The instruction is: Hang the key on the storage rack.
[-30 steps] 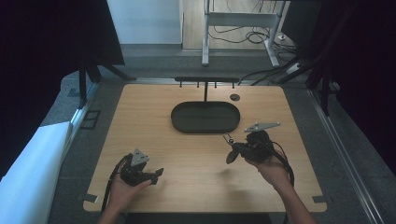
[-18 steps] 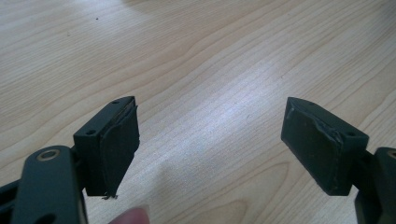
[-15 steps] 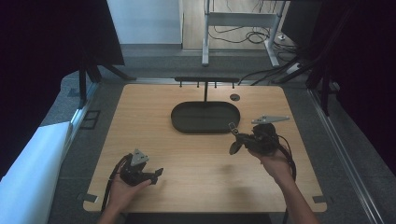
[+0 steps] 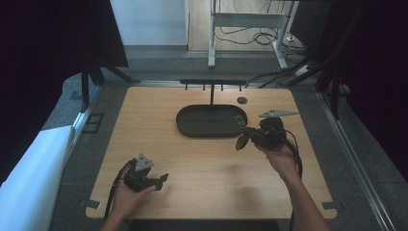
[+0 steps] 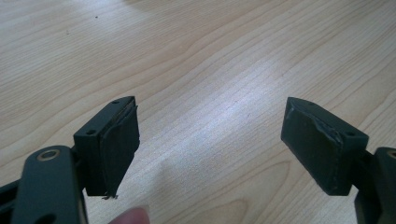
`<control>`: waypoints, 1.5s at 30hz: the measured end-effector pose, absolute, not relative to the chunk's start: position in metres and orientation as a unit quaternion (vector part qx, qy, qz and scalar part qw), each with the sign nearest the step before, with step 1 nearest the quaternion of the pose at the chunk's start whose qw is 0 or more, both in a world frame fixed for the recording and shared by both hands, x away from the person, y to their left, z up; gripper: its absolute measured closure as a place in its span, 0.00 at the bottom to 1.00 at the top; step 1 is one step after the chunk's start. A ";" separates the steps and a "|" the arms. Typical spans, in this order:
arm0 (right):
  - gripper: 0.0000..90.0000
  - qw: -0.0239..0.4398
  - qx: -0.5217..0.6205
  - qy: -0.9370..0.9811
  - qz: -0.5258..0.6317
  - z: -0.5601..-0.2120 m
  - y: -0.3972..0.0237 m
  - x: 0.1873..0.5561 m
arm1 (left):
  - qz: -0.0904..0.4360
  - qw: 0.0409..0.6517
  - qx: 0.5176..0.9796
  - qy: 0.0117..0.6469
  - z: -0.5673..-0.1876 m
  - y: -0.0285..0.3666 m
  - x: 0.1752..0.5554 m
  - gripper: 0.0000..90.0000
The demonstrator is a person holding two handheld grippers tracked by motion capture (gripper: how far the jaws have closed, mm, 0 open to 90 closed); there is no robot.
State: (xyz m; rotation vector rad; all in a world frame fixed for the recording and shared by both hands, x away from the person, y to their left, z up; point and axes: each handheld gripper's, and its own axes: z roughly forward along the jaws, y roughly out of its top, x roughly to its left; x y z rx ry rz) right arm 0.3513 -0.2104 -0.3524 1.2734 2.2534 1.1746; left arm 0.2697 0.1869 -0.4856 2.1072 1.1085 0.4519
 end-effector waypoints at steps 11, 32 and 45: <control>0.90 0.160 0.456 0.777 0.404 -0.351 -0.209 0.377 | 0.175 0.348 0.816 0.428 -0.485 0.188 0.270 0.22; 0.90 0.191 0.468 0.757 0.414 -0.339 -0.197 0.406 | 0.173 0.348 0.815 0.429 -0.486 0.189 0.270 0.22; 0.90 0.207 0.479 0.746 0.414 -0.337 -0.194 0.420 | 0.173 0.348 0.815 0.430 -0.486 0.190 0.270 0.22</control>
